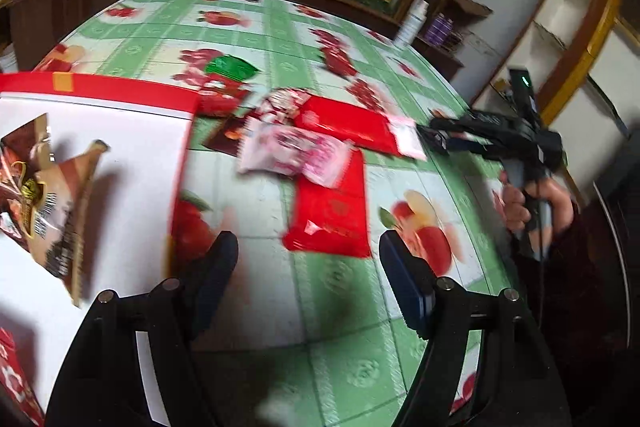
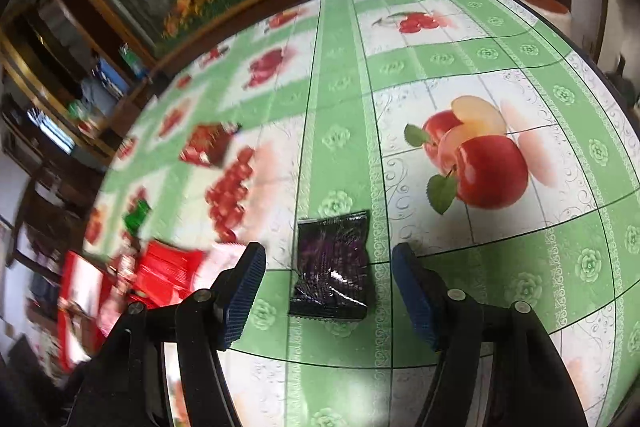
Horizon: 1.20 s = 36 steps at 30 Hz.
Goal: Organize snacks
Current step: 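Grasp the dark purple packet with the right gripper while the left grasps the pink Lotso packet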
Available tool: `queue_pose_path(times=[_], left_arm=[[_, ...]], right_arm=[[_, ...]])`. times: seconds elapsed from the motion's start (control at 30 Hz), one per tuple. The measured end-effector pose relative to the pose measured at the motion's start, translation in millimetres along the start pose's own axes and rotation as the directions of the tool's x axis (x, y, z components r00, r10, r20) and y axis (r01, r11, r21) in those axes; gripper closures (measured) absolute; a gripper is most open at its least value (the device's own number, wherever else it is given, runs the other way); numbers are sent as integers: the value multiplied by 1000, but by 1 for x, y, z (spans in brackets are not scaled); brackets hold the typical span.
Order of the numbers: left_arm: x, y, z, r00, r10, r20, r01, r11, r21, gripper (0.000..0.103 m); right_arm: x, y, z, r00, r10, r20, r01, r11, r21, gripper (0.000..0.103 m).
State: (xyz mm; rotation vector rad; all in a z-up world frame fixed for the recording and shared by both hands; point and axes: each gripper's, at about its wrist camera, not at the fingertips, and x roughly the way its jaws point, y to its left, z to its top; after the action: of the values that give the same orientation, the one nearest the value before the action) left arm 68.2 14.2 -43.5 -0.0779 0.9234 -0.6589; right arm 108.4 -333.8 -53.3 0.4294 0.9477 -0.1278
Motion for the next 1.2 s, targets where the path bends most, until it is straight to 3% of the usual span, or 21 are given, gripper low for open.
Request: queue_pose_path(times=[0.07,0.2,0.3,0.4,0.5,0.6,0.77,0.9,0.97,1.2], left_arm=[[0,-11,-2,1000,20,3,-20,999,43,30],[-1,-25,5,999,38,24,-40,995,91,30],[2,-25,21,999,38,25,-39,998,49,30],[9,-21,36,999,46,16,-45,998,-31,30],[19,-15,49,995,102,-4,-102,988,-114,30],[33,-9,57,988,150,-37,-155,969,-193,30],[62,7,66,980,159,-119,-190,927,-323,30],[74,2,67,970,207,-125,-234,933,-274,34],[77,-3,65,968,220,-124,-243,942,-230,62],[73,-5,64,971,218,-97,-233,953,-193,66]], right_arm=[[2,7,-3,999,-32,7,32,999,-42,39],[6,24,-10,984,-173,39,177,972,-154,54],[7,33,-15,968,-243,68,252,943,-218,62],[7,32,-15,968,-240,69,250,942,-223,62],[7,34,-16,967,-243,78,255,938,-234,60],[7,36,-17,968,-239,79,251,938,-240,60],[8,37,-17,970,-231,74,242,940,-242,60],[8,40,-18,973,-220,69,231,940,-252,60],[9,41,-18,974,-217,67,227,940,-256,60],[8,44,-20,978,-200,54,207,941,-266,61]])
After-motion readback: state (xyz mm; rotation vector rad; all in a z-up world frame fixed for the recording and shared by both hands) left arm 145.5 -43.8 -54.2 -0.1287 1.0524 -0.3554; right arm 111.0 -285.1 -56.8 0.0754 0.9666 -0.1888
